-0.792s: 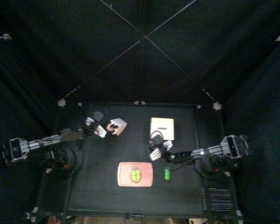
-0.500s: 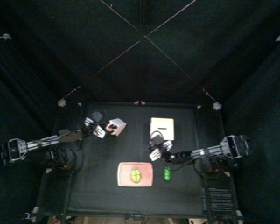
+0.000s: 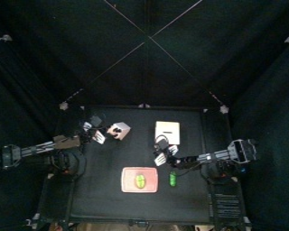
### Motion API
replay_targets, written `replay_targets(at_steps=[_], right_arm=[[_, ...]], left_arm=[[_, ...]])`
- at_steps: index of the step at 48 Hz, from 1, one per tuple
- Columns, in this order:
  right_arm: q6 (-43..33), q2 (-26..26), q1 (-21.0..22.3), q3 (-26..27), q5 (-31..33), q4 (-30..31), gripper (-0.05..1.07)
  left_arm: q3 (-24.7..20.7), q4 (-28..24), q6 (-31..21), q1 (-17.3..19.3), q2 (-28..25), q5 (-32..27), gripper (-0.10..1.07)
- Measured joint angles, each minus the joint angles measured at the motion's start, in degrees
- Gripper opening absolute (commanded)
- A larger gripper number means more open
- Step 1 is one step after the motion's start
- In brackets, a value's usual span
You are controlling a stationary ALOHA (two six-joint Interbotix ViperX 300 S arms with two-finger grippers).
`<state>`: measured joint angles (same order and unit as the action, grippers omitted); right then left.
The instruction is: Grab cleaver with both hands
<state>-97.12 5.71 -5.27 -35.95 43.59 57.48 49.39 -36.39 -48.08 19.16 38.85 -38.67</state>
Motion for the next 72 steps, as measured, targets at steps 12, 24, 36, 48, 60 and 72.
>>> replay_targets(at_steps=[12, 24, 36, 48, 60, 72], right_arm=[[0.00, 0.00, 0.00, 0.00, 0.09, -0.09, 0.89], [0.00, 0.00, 0.00, 0.00, 0.00, -0.09, 0.89], [0.00, 0.00, 0.09, 0.00, -0.70, -0.35, 0.89], [0.00, 0.00, 0.09, 0.00, -1.32, -0.18, 0.89], [-0.35, 0.00, 0.00, 0.00, -1.32, -0.26, 0.89], [0.00, 0.00, -0.09, 0.00, -1.32, -1.76, 0.89]], left_arm=[[-3.43, -0.53, 0.09, -5.63, 0.44, -7.65, 0.38], [-6.15, -2.02, 0.09, -10.90, 2.81, -14.94, 0.38], [-6.59, -1.93, 0.09, -14.06, 7.21, -16.96, 0.38], [-6.59, -0.97, 0.18, -16.79, 11.51, -17.58, 0.38], [-7.73, -0.97, 0.97, -18.28, 14.68, -19.69, 0.38], [-10.37, -1.49, 3.43, -19.34, 16.96, -19.78, 0.38]])
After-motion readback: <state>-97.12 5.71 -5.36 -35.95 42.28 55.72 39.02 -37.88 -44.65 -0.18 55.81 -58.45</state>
